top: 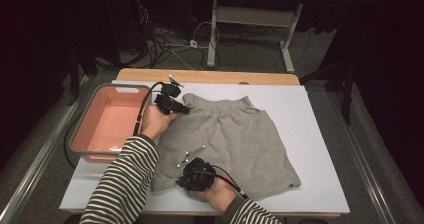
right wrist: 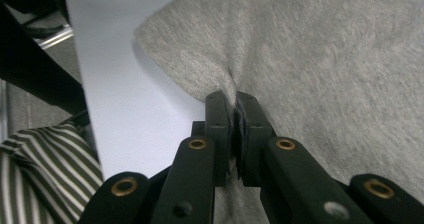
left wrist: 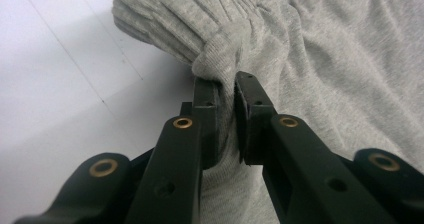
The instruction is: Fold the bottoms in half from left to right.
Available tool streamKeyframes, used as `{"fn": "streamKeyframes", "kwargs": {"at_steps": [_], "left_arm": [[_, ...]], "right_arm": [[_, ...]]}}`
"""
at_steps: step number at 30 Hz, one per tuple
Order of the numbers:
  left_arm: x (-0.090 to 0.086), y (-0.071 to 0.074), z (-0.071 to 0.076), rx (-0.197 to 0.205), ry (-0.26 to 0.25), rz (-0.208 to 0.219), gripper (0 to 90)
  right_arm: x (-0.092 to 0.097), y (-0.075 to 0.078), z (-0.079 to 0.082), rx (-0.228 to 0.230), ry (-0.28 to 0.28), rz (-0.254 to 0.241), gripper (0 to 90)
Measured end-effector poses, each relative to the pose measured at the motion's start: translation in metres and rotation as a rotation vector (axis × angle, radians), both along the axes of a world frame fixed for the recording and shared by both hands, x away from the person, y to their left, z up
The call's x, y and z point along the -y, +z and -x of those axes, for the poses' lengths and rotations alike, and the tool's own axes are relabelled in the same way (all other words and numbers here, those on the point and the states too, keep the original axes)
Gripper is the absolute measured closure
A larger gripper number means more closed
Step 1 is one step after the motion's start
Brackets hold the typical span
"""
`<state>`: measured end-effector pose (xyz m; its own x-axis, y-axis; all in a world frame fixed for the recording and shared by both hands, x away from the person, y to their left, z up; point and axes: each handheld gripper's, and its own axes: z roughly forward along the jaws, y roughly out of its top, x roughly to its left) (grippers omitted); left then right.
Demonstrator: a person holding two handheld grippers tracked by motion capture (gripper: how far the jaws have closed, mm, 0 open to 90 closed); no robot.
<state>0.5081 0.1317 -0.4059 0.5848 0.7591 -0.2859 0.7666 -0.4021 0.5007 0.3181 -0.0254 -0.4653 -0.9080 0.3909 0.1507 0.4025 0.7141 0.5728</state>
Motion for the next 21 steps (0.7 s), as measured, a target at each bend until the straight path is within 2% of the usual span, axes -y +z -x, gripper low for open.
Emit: {"fn": "streamKeyframes", "kwargs": {"at_steps": [5, 8, 10, 14, 21], "left_arm": [[-0.006, 0.014, 0.000, 0.021, 0.006, 0.026, 79.1], [-0.007, 0.022, 0.001, 0.030, -0.001, 0.026, 79.1], [-0.011, 0.032, 0.001, 0.041, -0.008, 0.019, 79.2], [-0.017, 0.044, 0.003, 0.049, -0.011, 0.013, 79.3], [-0.028, 0.058, 0.005, 0.058, -0.001, 0.019, 79.2]], "right_arm": [[0.001, 0.010, 0.001, -0.019, 0.018, -0.041, 86.3], [0.000, 0.016, 0.002, -0.010, 0.031, -0.057, 86.3], [-0.004, 0.023, 0.003, -0.009, 0.045, -0.076, 86.3], [-0.009, 0.029, 0.004, -0.021, 0.063, -0.101, 86.3], [-0.018, 0.043, 0.009, -0.018, 0.096, -0.168, 86.3]]}}
